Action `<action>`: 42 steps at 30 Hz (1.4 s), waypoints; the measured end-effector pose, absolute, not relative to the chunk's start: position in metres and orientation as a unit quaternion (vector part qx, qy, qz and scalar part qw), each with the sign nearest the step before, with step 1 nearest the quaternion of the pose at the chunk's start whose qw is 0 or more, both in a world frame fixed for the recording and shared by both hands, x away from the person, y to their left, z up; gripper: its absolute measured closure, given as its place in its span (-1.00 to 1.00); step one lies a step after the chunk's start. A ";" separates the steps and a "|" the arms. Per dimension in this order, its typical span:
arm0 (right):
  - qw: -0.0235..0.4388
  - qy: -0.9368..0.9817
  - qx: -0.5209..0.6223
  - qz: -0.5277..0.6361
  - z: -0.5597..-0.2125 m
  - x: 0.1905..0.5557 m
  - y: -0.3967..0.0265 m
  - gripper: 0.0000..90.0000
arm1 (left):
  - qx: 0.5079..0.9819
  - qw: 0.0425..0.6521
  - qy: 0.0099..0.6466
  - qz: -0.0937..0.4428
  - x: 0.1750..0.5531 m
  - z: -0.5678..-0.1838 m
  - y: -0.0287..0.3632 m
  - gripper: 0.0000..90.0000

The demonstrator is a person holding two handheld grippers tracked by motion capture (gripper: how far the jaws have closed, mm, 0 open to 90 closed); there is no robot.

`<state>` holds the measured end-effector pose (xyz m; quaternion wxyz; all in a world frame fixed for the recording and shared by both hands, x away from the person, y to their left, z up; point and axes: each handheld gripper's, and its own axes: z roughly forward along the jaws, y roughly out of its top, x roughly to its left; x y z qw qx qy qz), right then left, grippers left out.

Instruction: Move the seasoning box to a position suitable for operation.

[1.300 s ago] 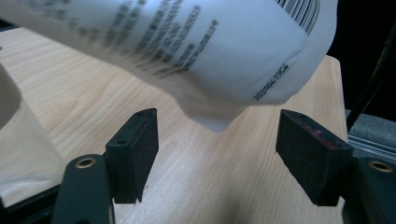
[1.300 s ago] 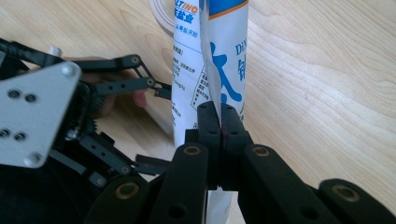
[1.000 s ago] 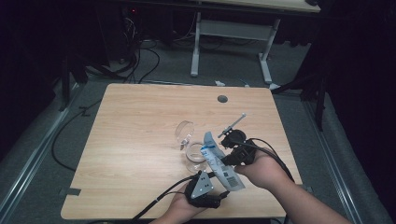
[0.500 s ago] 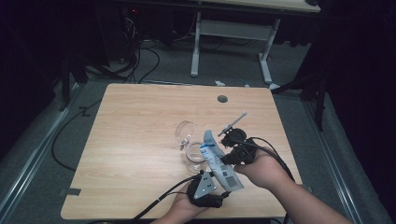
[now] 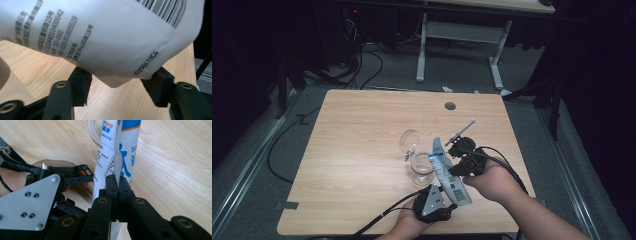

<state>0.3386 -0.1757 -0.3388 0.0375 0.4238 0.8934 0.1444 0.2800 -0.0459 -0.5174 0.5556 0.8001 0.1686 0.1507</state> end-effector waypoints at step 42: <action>0.061 0.915 0.378 0.126 -0.344 0.359 -0.146 1.00 | 0.783 0.561 0.203 0.172 0.268 -0.507 -0.025 0.21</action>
